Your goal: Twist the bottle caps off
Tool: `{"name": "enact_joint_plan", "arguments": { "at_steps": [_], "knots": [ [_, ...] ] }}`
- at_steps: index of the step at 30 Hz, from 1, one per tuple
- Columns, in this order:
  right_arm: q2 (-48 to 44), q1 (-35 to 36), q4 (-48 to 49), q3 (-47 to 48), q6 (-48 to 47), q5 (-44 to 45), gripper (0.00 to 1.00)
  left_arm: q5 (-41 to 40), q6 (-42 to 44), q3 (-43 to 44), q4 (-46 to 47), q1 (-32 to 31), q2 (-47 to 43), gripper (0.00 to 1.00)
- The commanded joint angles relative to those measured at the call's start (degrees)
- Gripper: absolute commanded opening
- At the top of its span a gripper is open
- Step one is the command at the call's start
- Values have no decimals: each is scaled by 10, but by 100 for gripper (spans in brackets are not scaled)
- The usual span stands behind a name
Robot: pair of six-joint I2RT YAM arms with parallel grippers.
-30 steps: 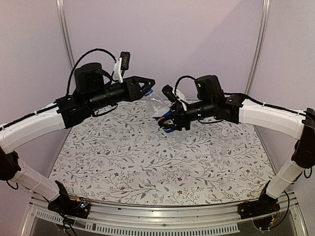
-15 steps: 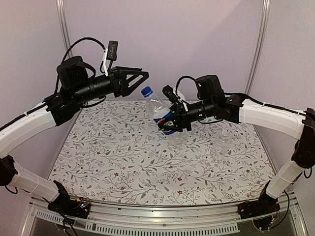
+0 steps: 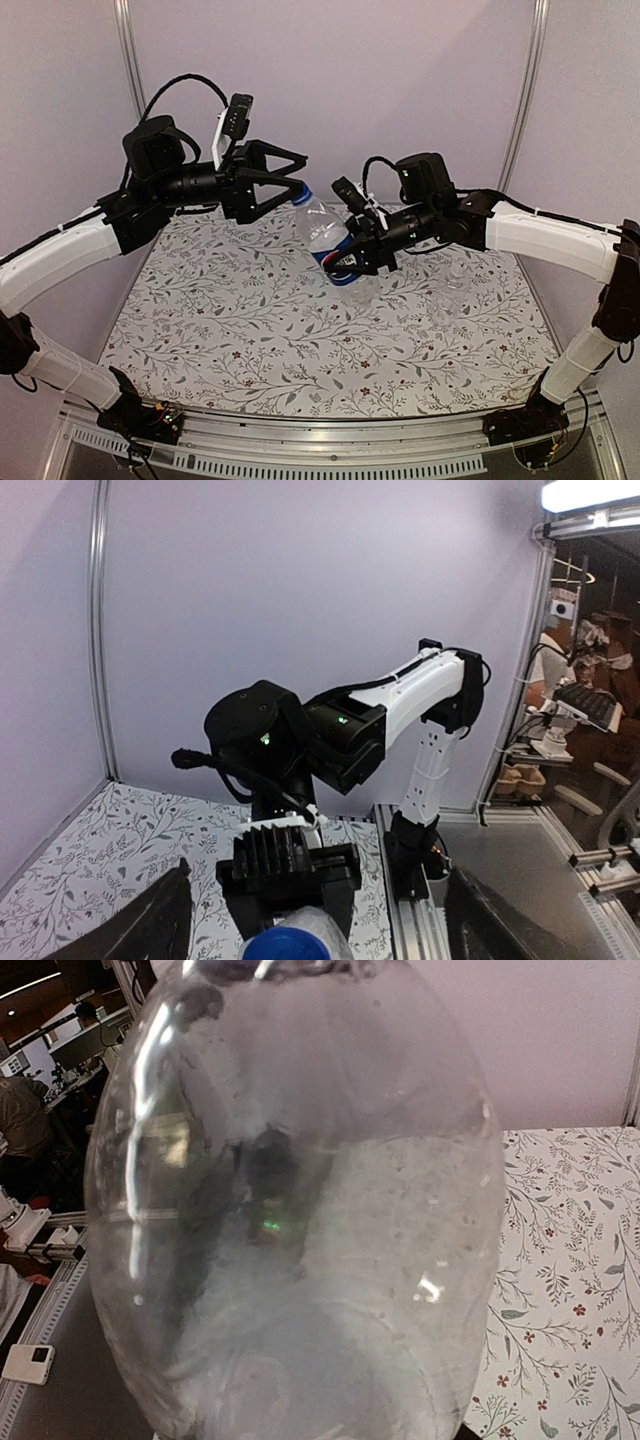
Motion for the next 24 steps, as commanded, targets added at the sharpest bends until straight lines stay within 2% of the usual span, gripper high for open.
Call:
{"name": "enact_joint_plan", "arguments": {
  "at_steps": [1,9,24],
  "knots": [
    [-6,-2,-6,10,-14,-64,41,56,21,8,26,7,20,86],
    [-3,-2,-7,10,-16,-80,42,110,-1,4,64,8,43,76],
    [1,-2,-11,14,-15,-75,42,120,0,9,48,7,55,44]
  ]
}}
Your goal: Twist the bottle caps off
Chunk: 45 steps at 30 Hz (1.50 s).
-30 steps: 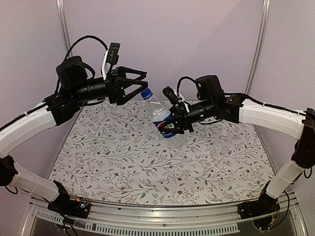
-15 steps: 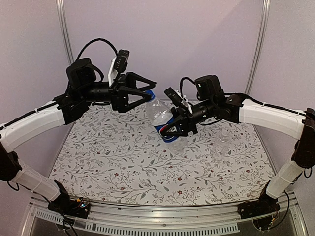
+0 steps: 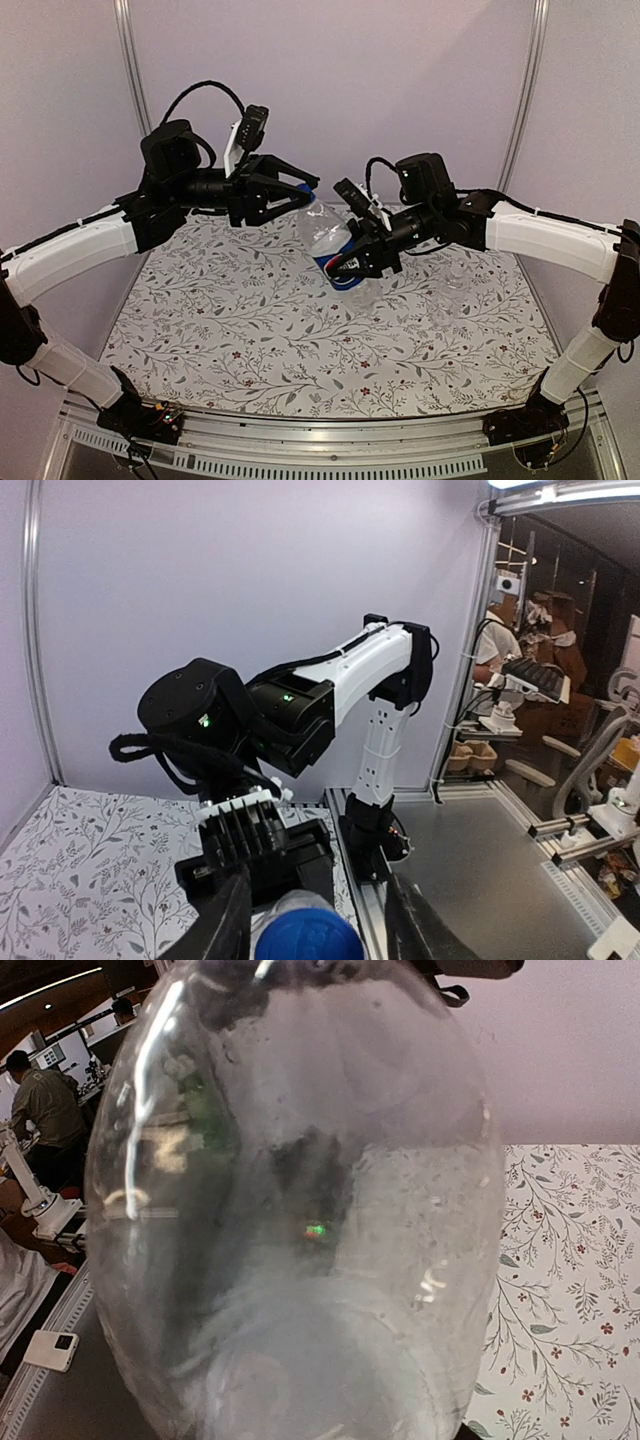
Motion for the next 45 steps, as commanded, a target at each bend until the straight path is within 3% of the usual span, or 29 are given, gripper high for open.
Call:
{"name": "enact_joint_plan", "arguments": {
  "at_steps": [1,11,15,19,24,27,34,45],
  "knots": [
    [1,-2,-7,14,-4,-7,42,10,5,9,2,7,6,42],
    [2,-2,-8,12,-5,4,41,-5,2,7,-2,8,1,29],
    [0,-2,-8,13,1,50,41,-46,-12,7,-12,7,-6,17],
    [-5,-2,-10,15,11,130,40,-190,-39,4,-38,-3,-23,12],
    [-5,-2,-16,24,25,241,39,-477,-99,20,-137,-55,-38,5],
    [-2,-2,-15,26,31,287,39,-546,-146,21,-153,-67,-41,6],
    [1,-2,-16,23,28,287,39,-551,-159,27,-151,-72,-32,9],
    [-7,-2,-12,13,15,220,39,-524,-131,28,-132,-67,-40,35]
  ]
}}
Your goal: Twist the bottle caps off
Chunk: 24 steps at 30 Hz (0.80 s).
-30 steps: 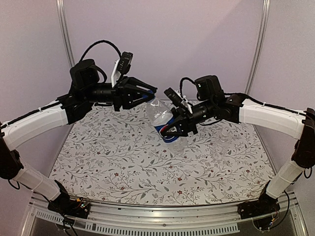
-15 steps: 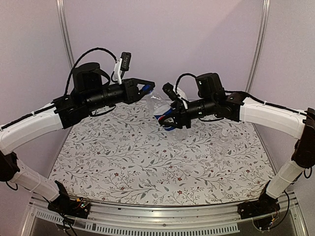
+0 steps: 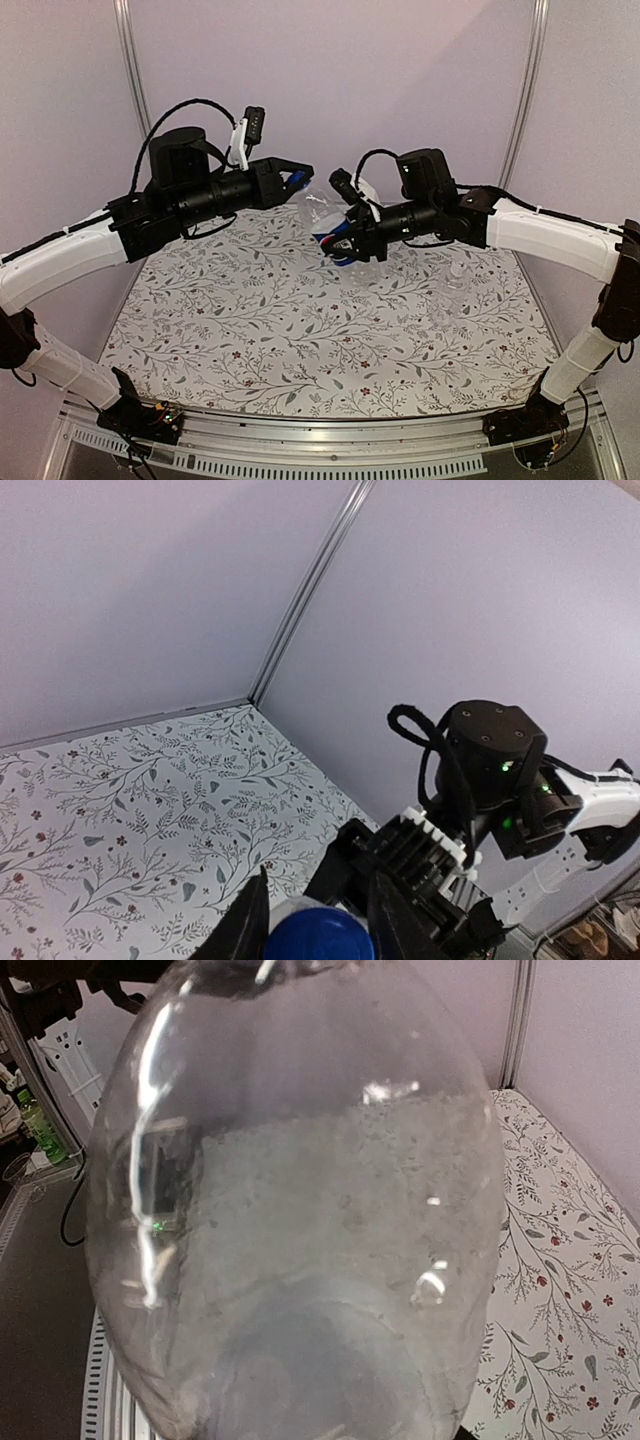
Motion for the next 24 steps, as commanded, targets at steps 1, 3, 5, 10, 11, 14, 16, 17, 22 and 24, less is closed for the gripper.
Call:
{"name": "enact_joint_plan", "arguments": {
  "at_steps": [1,3,5,10,11,14,16,17,22,24],
  "knots": [
    [-8,-3,-9,-1,0,-33,39,-14,28,15,19,10,-12,40],
    [-9,-3,-9,-1,0,-40,39,5,42,12,28,12,-13,56],
    [-10,-3,-10,-2,-1,-44,39,19,59,10,33,14,-15,73],
    [-13,-3,-14,-3,-6,-67,39,85,92,1,50,31,-29,91],
    [-13,-3,-14,-3,-7,-74,40,115,96,-1,55,38,-31,92],
    [-14,-3,-15,-3,-11,-98,40,190,108,-9,69,57,-36,93],
    [-15,-3,-17,-1,-14,-115,40,237,115,-12,75,66,-36,93],
    [-13,-3,-17,-1,-14,-124,40,259,120,-12,78,71,-35,93],
    [-10,-3,-25,4,-23,-188,40,386,150,-16,107,82,-31,93],
    [-9,-3,-28,6,-26,-209,40,429,155,-21,131,83,-29,93]
  ]
}}
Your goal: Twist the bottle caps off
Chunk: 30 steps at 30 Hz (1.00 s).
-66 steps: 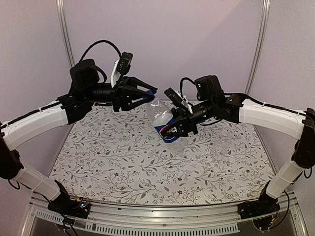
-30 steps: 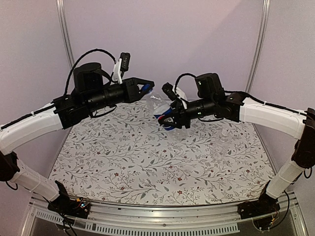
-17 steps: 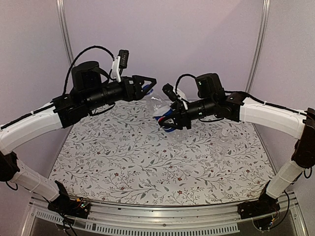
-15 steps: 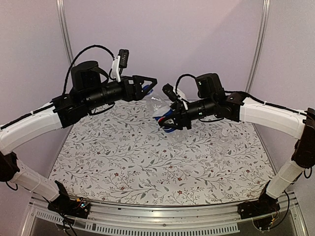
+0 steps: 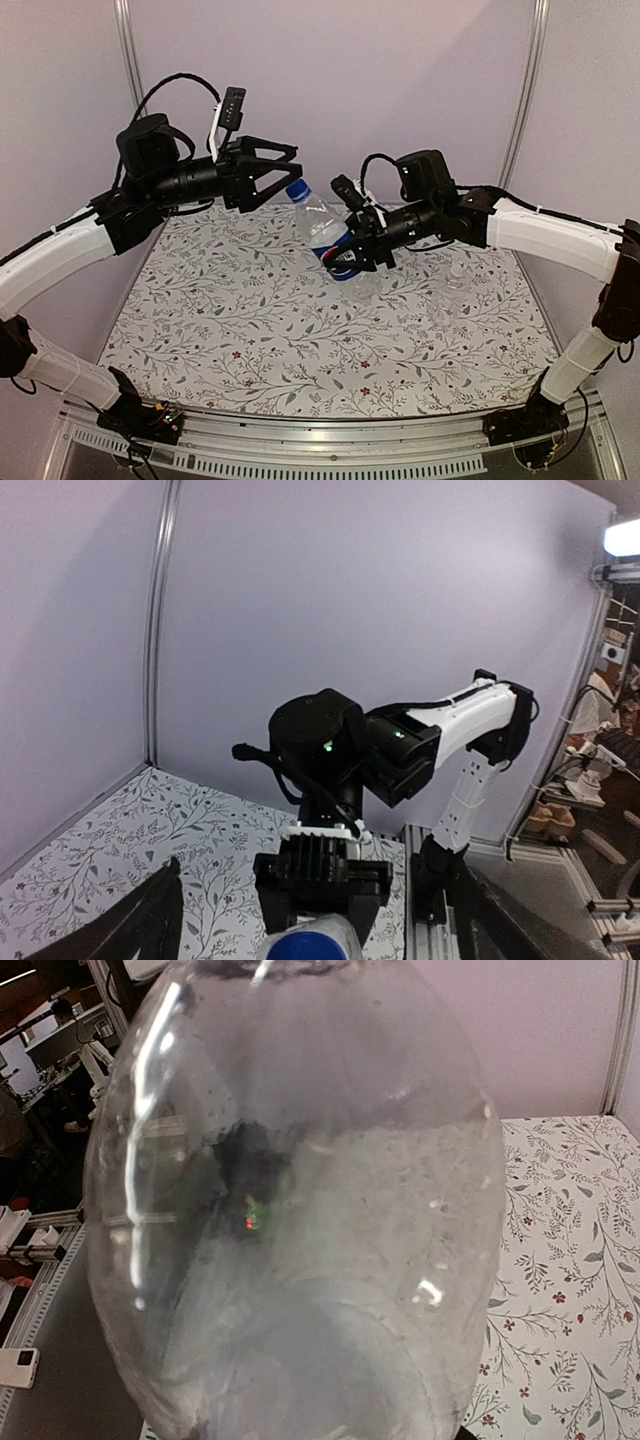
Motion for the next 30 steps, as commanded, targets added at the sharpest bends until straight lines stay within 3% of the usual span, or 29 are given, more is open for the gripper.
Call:
{"name": "enact_joint_plan", "arguments": {
  "at_steps": [1,6,16,30],
  "knots": [
    [-8,-2,-9,7,-13,-78,40,145,32,-16,63,7,1,93],
    [-6,-2,-8,8,-16,-121,40,185,38,-6,85,8,20,91],
    [0,-2,-11,9,-14,-148,41,248,8,13,132,7,70,79],
    [8,-2,-15,9,-17,-149,40,257,-17,2,158,7,83,52]
  ]
}}
